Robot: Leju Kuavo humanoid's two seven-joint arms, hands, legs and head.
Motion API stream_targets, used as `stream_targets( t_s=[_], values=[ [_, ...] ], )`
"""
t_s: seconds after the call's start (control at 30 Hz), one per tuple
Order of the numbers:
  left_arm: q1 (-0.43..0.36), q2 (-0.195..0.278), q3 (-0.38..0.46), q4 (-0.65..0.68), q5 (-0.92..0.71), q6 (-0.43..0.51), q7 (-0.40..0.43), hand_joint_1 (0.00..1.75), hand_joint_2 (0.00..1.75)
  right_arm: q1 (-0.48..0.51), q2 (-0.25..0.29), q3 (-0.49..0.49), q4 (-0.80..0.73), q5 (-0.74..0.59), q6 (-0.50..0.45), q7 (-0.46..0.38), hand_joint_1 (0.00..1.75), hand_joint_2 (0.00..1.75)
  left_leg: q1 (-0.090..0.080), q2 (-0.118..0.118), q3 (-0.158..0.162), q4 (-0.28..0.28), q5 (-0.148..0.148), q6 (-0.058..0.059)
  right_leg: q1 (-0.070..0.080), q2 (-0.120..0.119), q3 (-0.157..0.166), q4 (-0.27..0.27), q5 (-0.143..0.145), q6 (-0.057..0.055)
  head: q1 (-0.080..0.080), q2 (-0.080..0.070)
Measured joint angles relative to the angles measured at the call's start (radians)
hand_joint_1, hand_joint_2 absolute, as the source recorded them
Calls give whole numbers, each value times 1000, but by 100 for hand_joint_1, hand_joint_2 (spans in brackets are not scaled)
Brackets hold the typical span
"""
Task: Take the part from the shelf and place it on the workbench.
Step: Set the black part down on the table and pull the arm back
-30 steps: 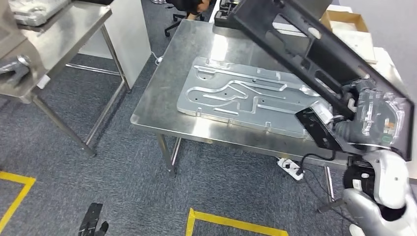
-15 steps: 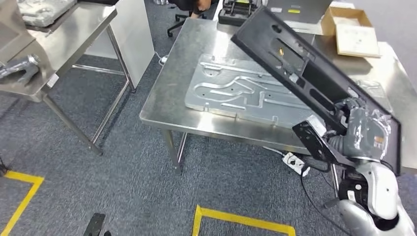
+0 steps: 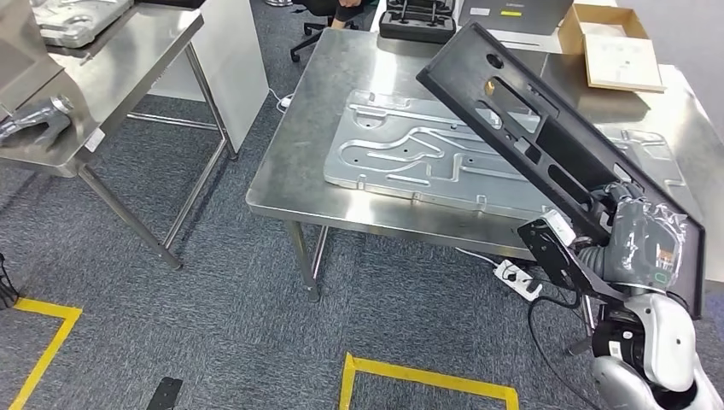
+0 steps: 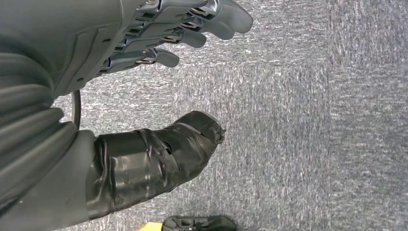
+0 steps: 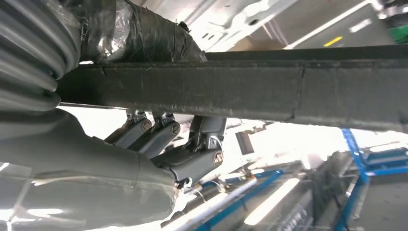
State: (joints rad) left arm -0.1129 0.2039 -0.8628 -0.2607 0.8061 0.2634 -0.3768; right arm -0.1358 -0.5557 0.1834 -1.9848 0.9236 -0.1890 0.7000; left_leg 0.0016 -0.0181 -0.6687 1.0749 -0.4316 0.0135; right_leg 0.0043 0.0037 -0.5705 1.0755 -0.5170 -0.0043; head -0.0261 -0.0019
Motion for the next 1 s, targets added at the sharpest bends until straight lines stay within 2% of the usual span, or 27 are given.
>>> stream_targets(
  t_s=[0.07,0.13,0.23,0.27,0.3,0.33,0.4,0.47,0.57,0.63,0.67,0.73,0.77,0.8,0.83,0.9,0.93,1.0],
  values=[
    [1,1,0,0,-1,-2,0,0,175,2,-1,-4,0,-2,-1,0,175,175,1,0,-2,0,3,-9,-1,0,1,-7,9,-8,0,0],
    [1,2,0,0,-1,-4,0,0,175,3,-2,-7,0,-4,-4,0,175,175,2,2,-18,35,-24,-17,-5,-2,5,-16,19,-18,-1,0],
    [3,2,0,0,-2,-6,-4,0,175,12,-2,-11,0,-5,-11,0,175,175,2,4,-86,196,-114,-25,-3,-4,2,-17,24,-25,-2,0],
    [5,2,0,0,-3,-7,-5,0,175,17,-2,-12,0,-5,-12,0,175,175,2,5,-102,236,-127,-26,-2,-4,1,-16,24,-26,-2,0],
    [7,3,0,0,-4,-8,-7,0,175,24,-2,-15,0,-6,-12,0,175,175,2,5,-103,246,-123,-25,0,-4,0,-15,24,-26,-2,0],
    [8,3,0,0,-5,-8,-9,0,175,30,-2,-17,0,-6,-12,0,175,175,1,5,-86,218,-101,-23,1,-4,0,-15,23,-27,-2,0],
    [8,4,0,0,-6,-11,-12,0,175,38,-2,-23,0,-7,-13,0,175,175,-3,6,-18,93,-45,-10,4,-4,1,-15,21,-28,-2,0],
    [7,6,0,1,-7,-15,-14,0,175,41,-2,-31,-1,-8,-16,0,175,175,-8,7,30,0,-22,3,6,-3,-2,-14,20,-25,-1,0],
    [8,8,0,1,-7,-23,-15,0,175,53,-2,-37,-3,-8,-22,0,175,175,-10,8,41,-26,-20,13,5,-3,-5,-17,20,-13,-2,0],
    [9,9,0,1,-5,-29,-17,0,175,59,-4,-41,-5,-7,-25,0,175,175,-5,10,54,-49,-13,22,7,-3,-10,-1,4,-4,0,0],
    [8,9,0,1,-3,-33,-19,0,175,60,-6,-45,-6,-7,-28,0,175,175,-3,11,61,-60,-9,26,7,-2,-26,33,-16,1,0,0],
    [7,9,0,1,0,-42,-23,0,175,59,-7,-50,-7,-6,-32,0,175,175,-2,11,66,-67,-7,30,-2,-1,-85,150,-67,9,1,0],
    [7,9,1,1,2,-46,-26,0,175,59,-7,-52,-7,-5,-32,0,175,175,-2,11,67,-67,-7,30,-8,-2,-116,205,-83,14,1,0],
    [7,9,1,1,2,-52,-30,0,175,59,-7,-52,-7,-5,-31,0,175,175,-1,11,67,-66,-8,28,-15,-2,-134,231,-81,19,1,0],
    [8,9,1,1,4,-59,-34,0,175,57,-7,-52,-7,-3,-30,0,175,175,2,11,67,-64,-10,26,-22,-2,-134,221,-61,25,1,0],
    [8,9,2,1,6,-76,-44,0,175,45,-7,-52,-6,2,-28,0,175,175,8,10,65,-53,-17,15,-38,-3,-88,113,5,40,1,0],
    [7,10,2,1,7,-81,-48,0,175,37,-7,-52,-7,6,-27,-1,175,175,10,9,63,-44,-22,7,-40,-1,-62,57,26,46,2,0],
    [5,12,5,2,8,-86,-54,0,175,24,-6,-51,-7,9,-26,-1,175,175,9,7,55,-31,-28,-7,-40,3,-38,2,37,40,3,0]
  ],
)
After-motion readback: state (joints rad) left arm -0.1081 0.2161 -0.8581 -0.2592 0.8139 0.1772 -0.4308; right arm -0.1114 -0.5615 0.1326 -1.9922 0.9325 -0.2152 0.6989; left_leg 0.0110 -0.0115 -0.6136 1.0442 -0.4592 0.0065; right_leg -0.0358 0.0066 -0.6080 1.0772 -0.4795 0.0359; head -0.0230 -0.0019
